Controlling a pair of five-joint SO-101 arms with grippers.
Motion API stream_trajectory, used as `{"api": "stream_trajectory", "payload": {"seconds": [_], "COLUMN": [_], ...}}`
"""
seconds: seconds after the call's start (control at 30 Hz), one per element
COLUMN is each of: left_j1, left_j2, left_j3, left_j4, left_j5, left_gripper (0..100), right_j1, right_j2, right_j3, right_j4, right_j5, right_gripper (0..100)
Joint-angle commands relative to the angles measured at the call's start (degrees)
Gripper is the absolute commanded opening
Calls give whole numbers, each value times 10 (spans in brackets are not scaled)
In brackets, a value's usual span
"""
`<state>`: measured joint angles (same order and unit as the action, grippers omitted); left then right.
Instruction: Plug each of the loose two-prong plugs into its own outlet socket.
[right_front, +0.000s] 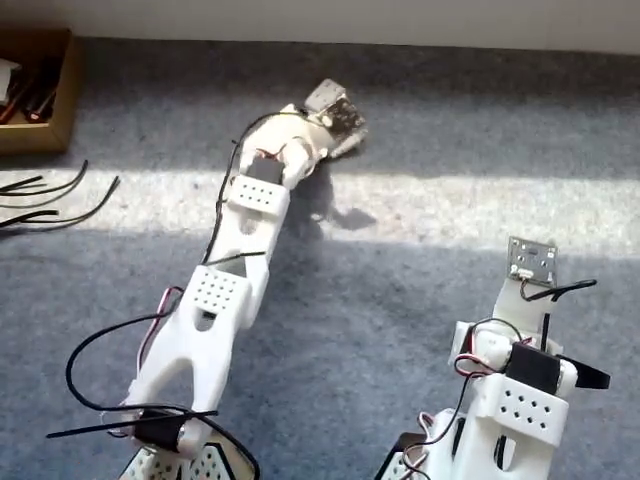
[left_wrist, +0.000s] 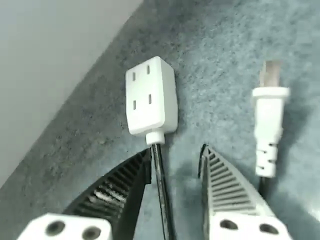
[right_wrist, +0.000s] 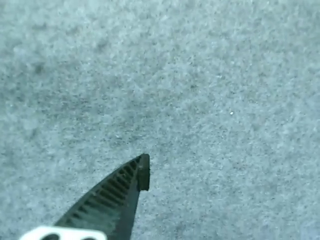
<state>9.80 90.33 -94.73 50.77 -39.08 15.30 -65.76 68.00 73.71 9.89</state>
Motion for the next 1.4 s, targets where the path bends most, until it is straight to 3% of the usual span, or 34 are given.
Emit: {"api": "stream_trajectory", "payload": {"seconds": [0.0,0.13,0.37,0.57,0.83,1.37], "left_j1": [-14,-12,-17,-41,-80,-76], "left_j2": [-146,-227,-227,-165,-99,-32], "left_j3": [-8,-7,-7,-3,1,-2], "left_j4": [246,375,375,282,221,215], "left_j5": [32,81,84,84,84,83], "left_gripper": [189,192,189,189,189,219], "right_j1": [5,5,7,8,7,7], "right_j2": [1,1,1,1,1,1], "right_j3": [-16,-16,-16,-16,-16,-16], "right_j4": [4,4,4,12,12,12], "right_j5": [6,6,6,6,6,9], "right_gripper": [666,666,666,666,666,666]}}
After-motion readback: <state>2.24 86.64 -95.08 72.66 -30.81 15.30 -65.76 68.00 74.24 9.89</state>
